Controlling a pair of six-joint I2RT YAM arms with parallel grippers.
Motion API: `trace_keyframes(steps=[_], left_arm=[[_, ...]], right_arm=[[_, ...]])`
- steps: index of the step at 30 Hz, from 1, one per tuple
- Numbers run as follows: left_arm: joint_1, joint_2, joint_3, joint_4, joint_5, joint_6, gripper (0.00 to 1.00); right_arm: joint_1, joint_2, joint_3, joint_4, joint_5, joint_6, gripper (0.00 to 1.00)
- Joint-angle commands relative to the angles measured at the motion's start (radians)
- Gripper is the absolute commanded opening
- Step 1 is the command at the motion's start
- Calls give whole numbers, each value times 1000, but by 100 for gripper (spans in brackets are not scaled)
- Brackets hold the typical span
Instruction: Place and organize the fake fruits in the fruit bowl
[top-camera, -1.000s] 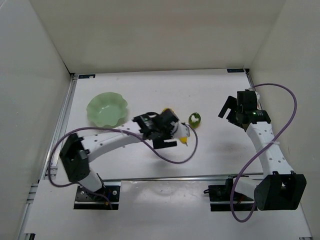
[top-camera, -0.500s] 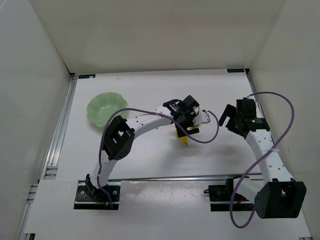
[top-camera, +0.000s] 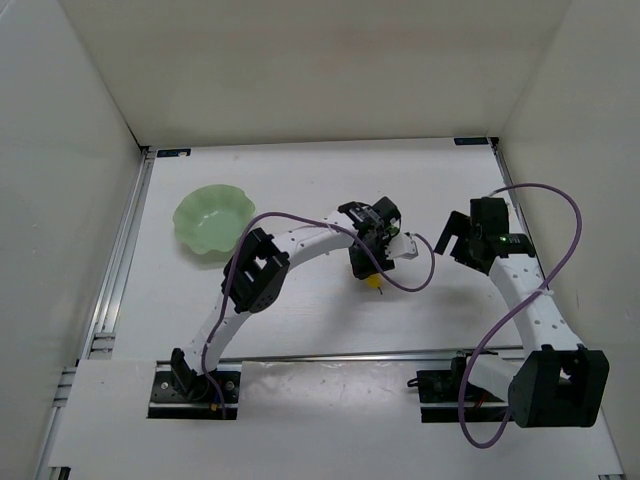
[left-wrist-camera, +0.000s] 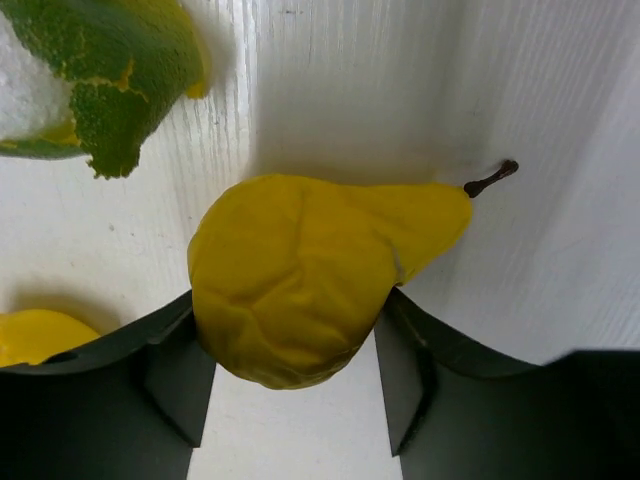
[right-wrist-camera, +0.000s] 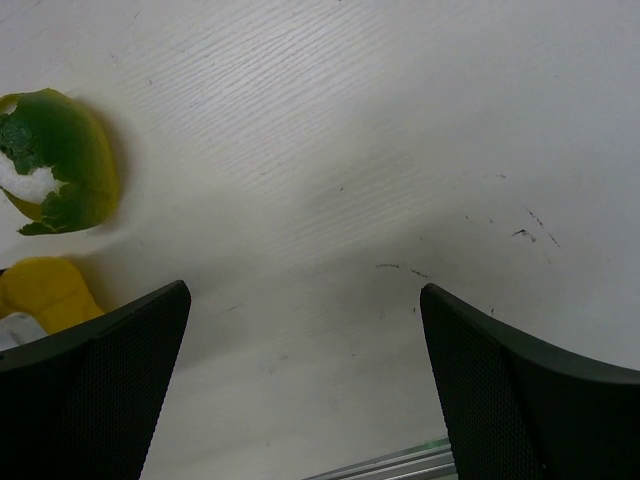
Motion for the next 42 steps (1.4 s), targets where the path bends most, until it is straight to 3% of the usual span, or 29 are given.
trace_keyframes(steps=[1, 2, 4, 9, 10, 11, 18, 21, 25, 28, 32, 36, 40, 42], left_arm=[[14, -7, 36, -22, 58, -24, 60], [14, -7, 36, -22, 58, -38, 47], [14, -25, 36, -31, 58, -47, 35], [23, -99, -13, -32, 58, -84, 26], [23, -109, -13, -32, 49, -93, 12], [23, -134, -13, -42, 49, -104, 10], [92, -329, -34, -104, 41, -190, 10], [210, -460, -121, -67, 32, -265, 10], [449, -592, -232, -7, -38, -387, 10], [688, -665, -335, 44, -124, -458, 10], [828, -686, -466, 65, -161, -469, 12], [881, -672, -520, 65, -196, -478, 14], [914, -611, -545, 65, -236, -487, 28], [924, -602, -545, 65, -279, -498, 53]], right_arm=[[-2, 4, 35, 24, -5, -23, 100], [-2, 4, 35, 24, -5, -23, 100], [-2, 4, 35, 24, -5, -23, 100], [-2, 4, 24, 24, -5, -13, 100], [-2, 4, 24, 24, -5, -13, 100], [-2, 4, 24, 24, -16, -13, 100], [-2, 4, 6, 43, -60, 11, 100], [-2, 30, -19, 68, -102, 51, 100], [38, 87, -10, 100, -128, 85, 100], [95, 148, 44, 120, -140, 85, 100], [170, 286, 142, 120, -149, 85, 100], [191, 430, 243, 120, -189, 85, 100], [211, 567, 360, 120, -220, 94, 100], [225, 631, 423, 99, -208, 94, 100]])
